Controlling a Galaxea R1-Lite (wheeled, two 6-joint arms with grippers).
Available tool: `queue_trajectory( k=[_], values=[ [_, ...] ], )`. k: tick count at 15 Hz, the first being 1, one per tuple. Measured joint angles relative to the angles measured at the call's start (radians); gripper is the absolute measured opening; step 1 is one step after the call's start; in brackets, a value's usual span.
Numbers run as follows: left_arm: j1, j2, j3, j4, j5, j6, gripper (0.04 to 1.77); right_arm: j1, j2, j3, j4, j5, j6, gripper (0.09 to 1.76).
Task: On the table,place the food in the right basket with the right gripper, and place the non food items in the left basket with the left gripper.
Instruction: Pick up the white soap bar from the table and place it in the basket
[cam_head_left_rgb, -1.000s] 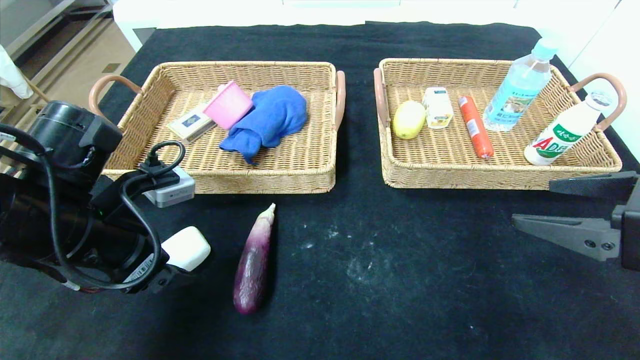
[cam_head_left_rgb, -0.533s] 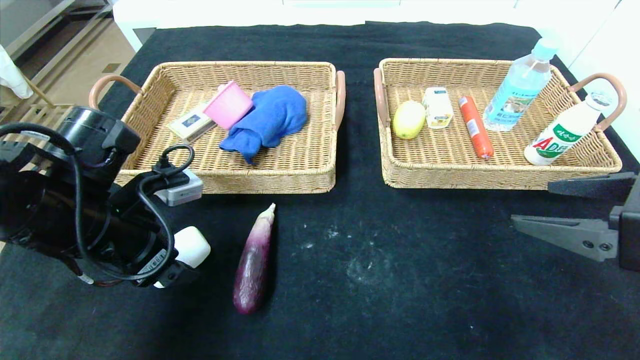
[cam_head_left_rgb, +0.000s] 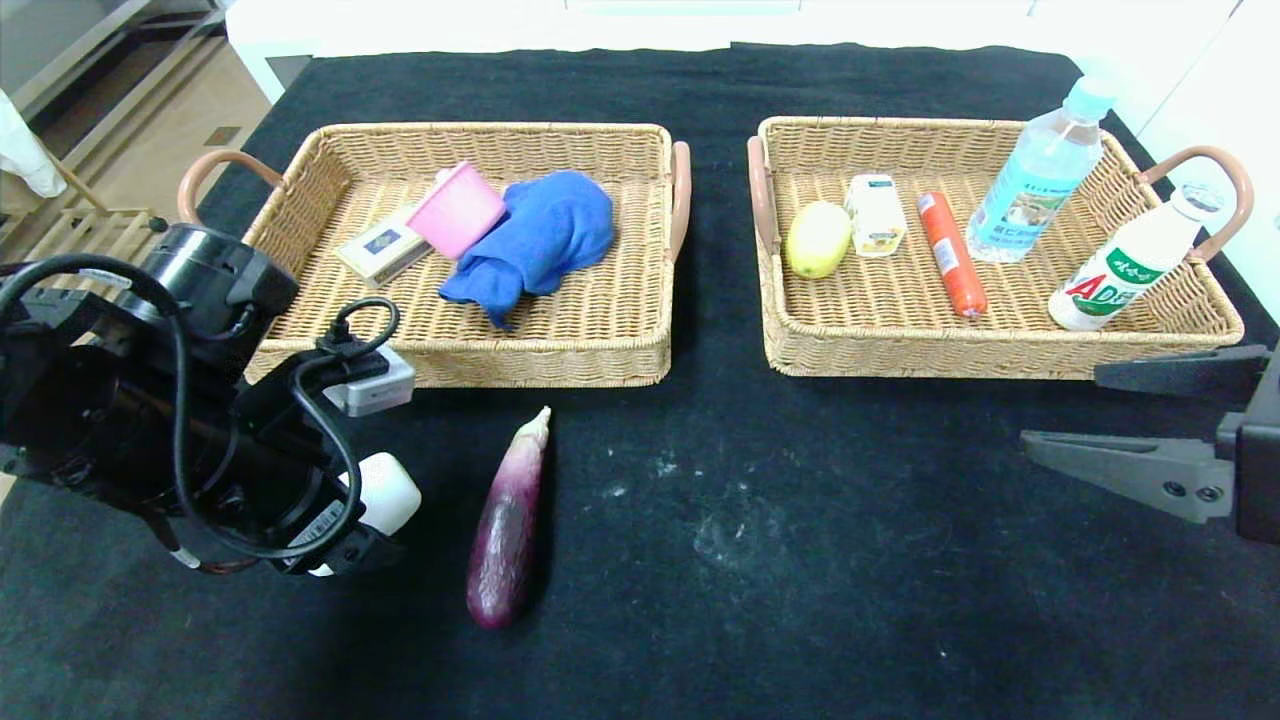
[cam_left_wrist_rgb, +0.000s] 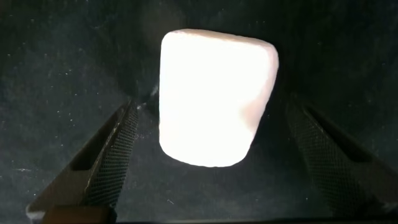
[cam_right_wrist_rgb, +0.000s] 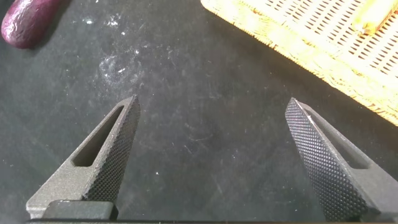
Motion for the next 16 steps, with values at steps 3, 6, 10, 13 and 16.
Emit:
queue_trajectory(
  k=[3,6,10,13,16],
  values=[
    [0.000,0.003,0.000,0.000,0.003,-0.001,1.59,-0.005,0.000,0.000,0.000,0.000,0.000,1.71],
    [0.000,0.004,-0.001,0.000,0.003,0.000,1.12,-0.005,0.000,0.001,0.000,0.000,0.000,1.71],
    [0.000,0.002,0.000,-0.001,0.003,0.000,1.02,-0.005,0.000,0.001,0.000,0.000,0.000,1.71],
    [0.000,0.000,0.000,0.001,0.003,0.000,1.01,-0.006,0.000,0.001,0.000,0.000,0.000,1.71],
    [0.000,0.000,0.001,0.001,0.001,0.000,1.01,-0.006,0.000,0.001,0.000,0.000,0.000,1.71]
  ],
)
